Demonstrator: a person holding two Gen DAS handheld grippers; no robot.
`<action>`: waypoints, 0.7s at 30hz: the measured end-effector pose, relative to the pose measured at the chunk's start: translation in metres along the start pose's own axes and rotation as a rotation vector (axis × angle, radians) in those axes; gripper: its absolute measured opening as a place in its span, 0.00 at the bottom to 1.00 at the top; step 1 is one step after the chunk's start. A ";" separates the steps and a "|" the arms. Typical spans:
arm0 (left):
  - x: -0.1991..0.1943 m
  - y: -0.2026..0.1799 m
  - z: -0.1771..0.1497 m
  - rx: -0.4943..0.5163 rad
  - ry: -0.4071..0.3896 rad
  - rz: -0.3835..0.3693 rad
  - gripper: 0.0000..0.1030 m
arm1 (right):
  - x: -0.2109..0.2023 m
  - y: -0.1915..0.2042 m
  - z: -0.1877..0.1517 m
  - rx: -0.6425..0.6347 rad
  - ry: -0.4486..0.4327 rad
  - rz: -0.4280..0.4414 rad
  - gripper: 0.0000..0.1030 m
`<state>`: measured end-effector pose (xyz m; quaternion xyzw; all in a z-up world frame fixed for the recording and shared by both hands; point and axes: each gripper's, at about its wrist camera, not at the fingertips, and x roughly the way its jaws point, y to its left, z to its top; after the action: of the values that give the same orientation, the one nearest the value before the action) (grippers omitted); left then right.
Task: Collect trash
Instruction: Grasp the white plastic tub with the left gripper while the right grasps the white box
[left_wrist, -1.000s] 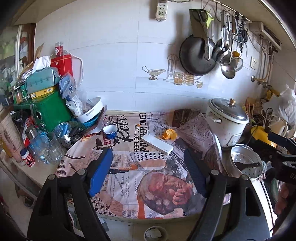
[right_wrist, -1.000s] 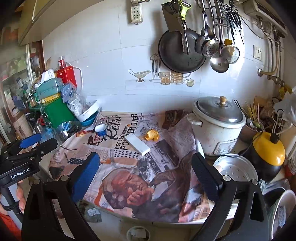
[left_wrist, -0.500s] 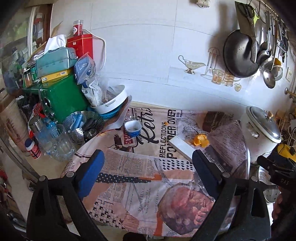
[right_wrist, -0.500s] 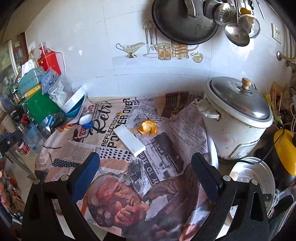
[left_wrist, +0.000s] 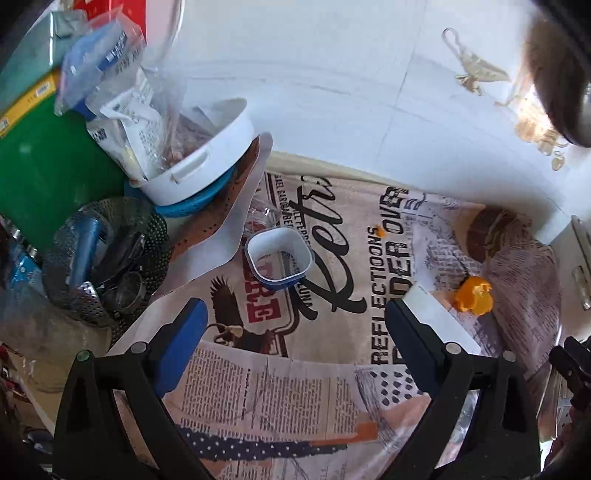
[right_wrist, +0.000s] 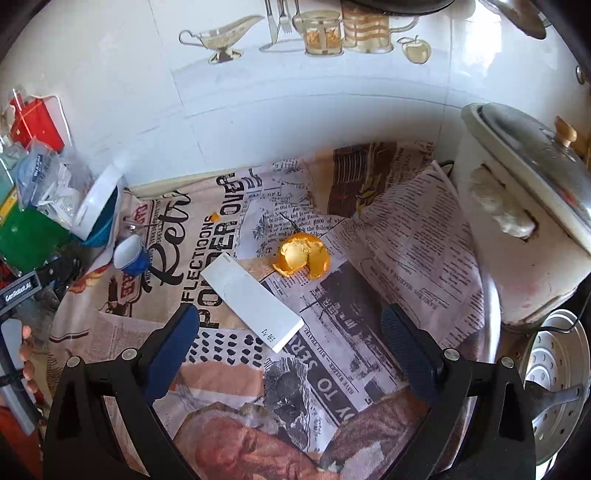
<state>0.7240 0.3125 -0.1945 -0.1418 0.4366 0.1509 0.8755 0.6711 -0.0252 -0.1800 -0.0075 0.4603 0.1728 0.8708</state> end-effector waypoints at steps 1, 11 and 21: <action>0.017 0.003 0.004 -0.004 0.021 0.001 0.94 | 0.012 0.003 -0.001 -0.005 0.021 0.002 0.95; 0.126 0.003 0.028 -0.003 0.111 0.052 0.91 | 0.110 0.015 -0.005 -0.069 0.220 0.044 0.90; 0.152 0.003 0.029 -0.026 0.108 0.074 0.75 | 0.150 0.023 -0.009 -0.119 0.301 0.094 0.89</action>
<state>0.8307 0.3475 -0.3004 -0.1447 0.4862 0.1809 0.8426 0.7342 0.0386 -0.3023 -0.0633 0.5743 0.2372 0.7810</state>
